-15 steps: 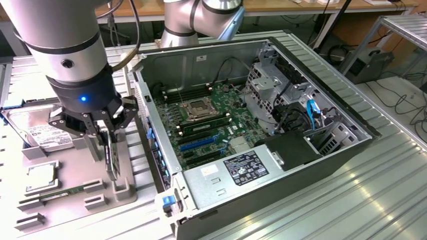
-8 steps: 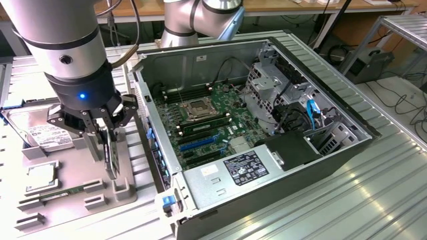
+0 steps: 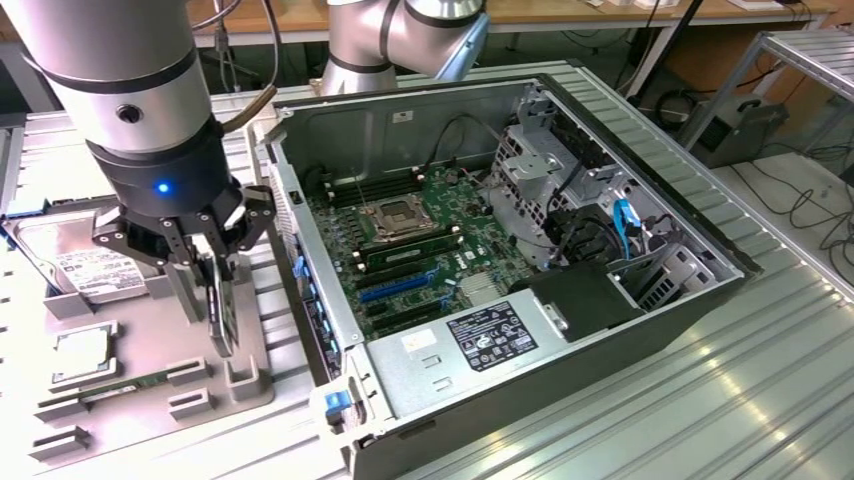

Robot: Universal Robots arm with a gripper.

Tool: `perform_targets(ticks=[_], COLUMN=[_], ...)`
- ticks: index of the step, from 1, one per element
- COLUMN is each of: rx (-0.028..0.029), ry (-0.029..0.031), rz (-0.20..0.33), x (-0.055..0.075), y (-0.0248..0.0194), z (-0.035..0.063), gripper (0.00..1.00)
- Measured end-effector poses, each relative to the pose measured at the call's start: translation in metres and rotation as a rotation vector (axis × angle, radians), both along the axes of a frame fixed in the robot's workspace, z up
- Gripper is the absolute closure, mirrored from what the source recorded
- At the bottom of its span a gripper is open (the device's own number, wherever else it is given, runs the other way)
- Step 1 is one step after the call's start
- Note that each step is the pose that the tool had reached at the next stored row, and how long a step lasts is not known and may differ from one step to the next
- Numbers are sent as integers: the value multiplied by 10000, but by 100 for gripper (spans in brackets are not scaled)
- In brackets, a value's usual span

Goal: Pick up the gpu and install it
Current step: 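Pick up the gpu and move the gpu toward the slot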

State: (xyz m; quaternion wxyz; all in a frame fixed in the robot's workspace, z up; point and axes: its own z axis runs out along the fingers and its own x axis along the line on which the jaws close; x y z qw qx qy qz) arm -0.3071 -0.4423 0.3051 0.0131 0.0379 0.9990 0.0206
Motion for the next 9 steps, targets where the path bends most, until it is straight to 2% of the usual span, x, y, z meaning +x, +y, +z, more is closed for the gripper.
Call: perform_targets(ticks=[9], rx=[0], ry=[0], rz=[0], x=[0], y=[0], z=[60], gripper=[74])
